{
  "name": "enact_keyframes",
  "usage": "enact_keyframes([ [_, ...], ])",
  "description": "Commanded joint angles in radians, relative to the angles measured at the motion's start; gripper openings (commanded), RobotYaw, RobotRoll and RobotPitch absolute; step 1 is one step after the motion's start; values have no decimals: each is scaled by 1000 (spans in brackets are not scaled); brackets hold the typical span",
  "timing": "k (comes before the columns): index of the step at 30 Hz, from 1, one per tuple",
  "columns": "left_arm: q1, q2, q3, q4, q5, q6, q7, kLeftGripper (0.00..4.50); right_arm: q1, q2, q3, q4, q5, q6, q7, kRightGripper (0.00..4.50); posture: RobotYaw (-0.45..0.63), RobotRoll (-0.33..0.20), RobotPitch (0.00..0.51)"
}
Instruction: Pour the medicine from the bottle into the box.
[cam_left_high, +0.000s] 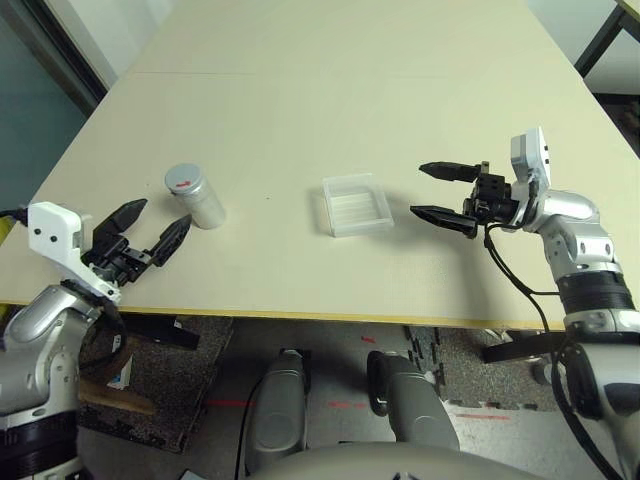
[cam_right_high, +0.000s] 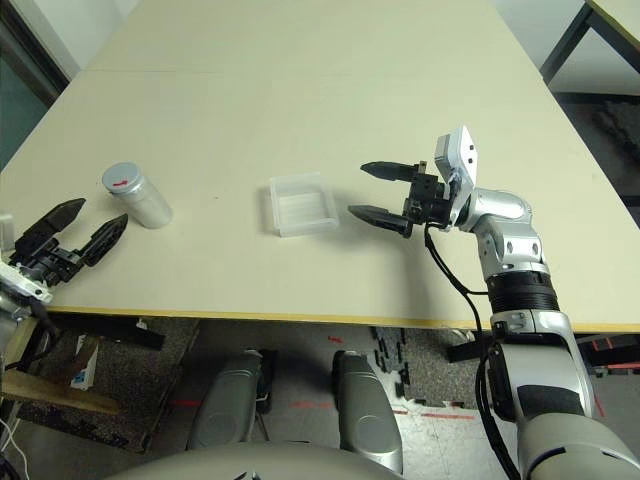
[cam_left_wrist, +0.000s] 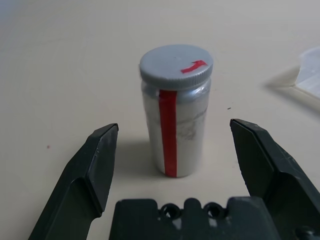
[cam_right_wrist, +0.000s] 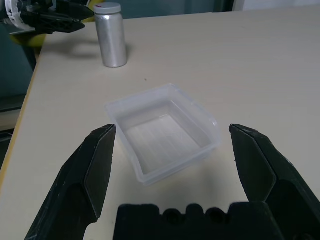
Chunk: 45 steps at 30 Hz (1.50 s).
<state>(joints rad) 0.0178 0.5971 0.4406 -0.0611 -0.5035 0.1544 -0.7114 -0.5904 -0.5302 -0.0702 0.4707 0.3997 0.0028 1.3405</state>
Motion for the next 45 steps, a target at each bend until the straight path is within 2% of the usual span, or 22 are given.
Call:
enact_keyframes([
  [1, -22, -11, -25, 52, 27, -38, -10, 4492, 25, -8, -2, -32, 0, 6, -10, 4500, 70, 0, 177],
  [27, -254, -49, -125, 339, 96, -166, -24, 4492, 94, -43, -26, -137, 19, 41, -65, 4500, -10, 0, 165],
  [45, -331, -73, -156, 463, 115, -210, -28, 4492, 115, -55, -32, -171, 22, 45, -96, 4500, -39, 0, 163],
])
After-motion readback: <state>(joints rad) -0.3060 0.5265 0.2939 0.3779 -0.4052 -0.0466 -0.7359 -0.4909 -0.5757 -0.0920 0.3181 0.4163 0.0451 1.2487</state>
